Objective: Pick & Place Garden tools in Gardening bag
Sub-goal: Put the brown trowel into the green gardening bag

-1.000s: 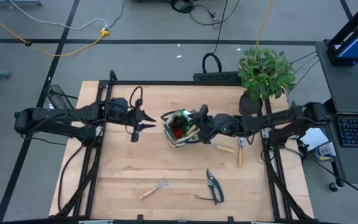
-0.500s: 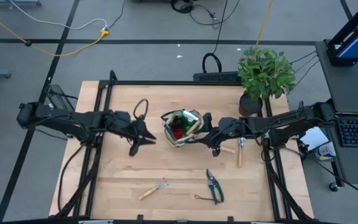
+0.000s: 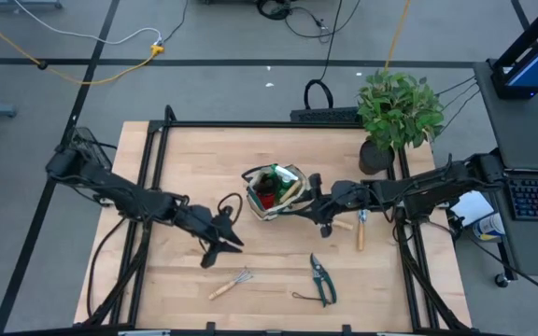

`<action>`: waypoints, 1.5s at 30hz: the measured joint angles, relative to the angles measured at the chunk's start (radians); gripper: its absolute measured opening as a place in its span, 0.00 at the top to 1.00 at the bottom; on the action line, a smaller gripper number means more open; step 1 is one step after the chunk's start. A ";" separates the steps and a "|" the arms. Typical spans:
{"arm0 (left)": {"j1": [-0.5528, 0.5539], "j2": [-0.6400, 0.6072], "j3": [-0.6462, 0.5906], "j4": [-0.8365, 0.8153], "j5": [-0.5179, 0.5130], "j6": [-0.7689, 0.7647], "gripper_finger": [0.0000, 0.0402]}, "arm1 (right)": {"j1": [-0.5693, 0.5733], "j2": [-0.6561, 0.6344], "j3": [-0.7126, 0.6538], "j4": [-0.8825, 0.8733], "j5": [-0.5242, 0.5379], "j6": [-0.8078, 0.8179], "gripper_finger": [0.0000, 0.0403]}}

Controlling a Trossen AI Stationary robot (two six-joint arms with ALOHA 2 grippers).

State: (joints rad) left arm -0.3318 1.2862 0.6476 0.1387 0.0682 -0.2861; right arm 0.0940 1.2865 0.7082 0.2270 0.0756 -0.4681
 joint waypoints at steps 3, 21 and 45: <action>-0.007 0.009 0.000 0.027 -0.001 -0.008 0.77 | 0.001 0.000 -0.007 -0.038 0.000 0.117 0.64; -0.006 0.012 0.000 0.004 -0.101 -0.036 0.77 | 0.006 -0.133 -0.010 -0.554 0.134 0.566 0.64; 0.190 0.012 0.000 -0.014 -0.094 0.076 0.77 | 0.299 -0.245 -0.011 -1.116 -0.001 1.732 0.64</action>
State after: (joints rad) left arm -0.1413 1.2980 0.6476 0.1246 -0.0261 -0.2099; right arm 0.3932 1.0414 0.6968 -0.8890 0.0750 1.2642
